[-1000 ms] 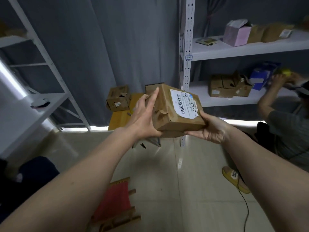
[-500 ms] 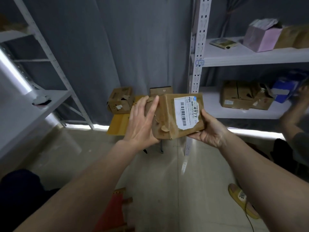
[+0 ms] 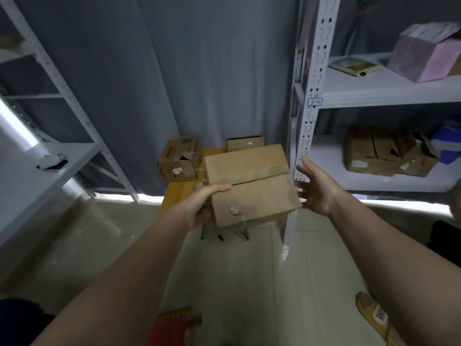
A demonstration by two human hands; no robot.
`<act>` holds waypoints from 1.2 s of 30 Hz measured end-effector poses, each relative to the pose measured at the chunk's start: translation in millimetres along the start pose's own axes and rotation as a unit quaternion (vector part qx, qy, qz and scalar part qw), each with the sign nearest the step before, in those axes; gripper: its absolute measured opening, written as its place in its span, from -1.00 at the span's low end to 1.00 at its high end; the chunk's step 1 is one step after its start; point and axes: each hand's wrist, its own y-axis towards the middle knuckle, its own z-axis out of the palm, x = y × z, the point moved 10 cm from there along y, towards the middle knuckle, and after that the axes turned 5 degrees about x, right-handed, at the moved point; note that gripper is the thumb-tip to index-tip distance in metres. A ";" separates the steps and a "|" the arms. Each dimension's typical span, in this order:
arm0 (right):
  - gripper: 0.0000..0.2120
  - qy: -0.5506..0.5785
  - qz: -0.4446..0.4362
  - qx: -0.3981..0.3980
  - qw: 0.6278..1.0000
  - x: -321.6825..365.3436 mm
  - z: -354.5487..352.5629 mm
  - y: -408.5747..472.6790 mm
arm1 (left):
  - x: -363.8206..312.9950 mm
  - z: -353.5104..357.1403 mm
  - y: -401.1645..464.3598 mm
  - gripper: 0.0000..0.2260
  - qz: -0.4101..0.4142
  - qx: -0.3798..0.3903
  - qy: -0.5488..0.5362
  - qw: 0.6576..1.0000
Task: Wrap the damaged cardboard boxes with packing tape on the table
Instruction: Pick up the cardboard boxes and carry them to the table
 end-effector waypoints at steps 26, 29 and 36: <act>-0.60 0.169 -0.061 0.151 0.972 88.8 188.9 231.9 | -90.3 -34.6 161.5 -0.28 0.012 0.326 -0.379 0.866; -0.49 0.150 -0.043 0.091 0.984 93.4 175.1 261.2 | -102.3 -55.4 196.0 -0.51 -0.012 0.155 -0.349 0.924; -0.45 0.153 0.011 0.000 0.988 85.8 162.2 302.7 | -139.0 -133.1 224.6 -0.88 0.144 -0.169 -0.182 0.958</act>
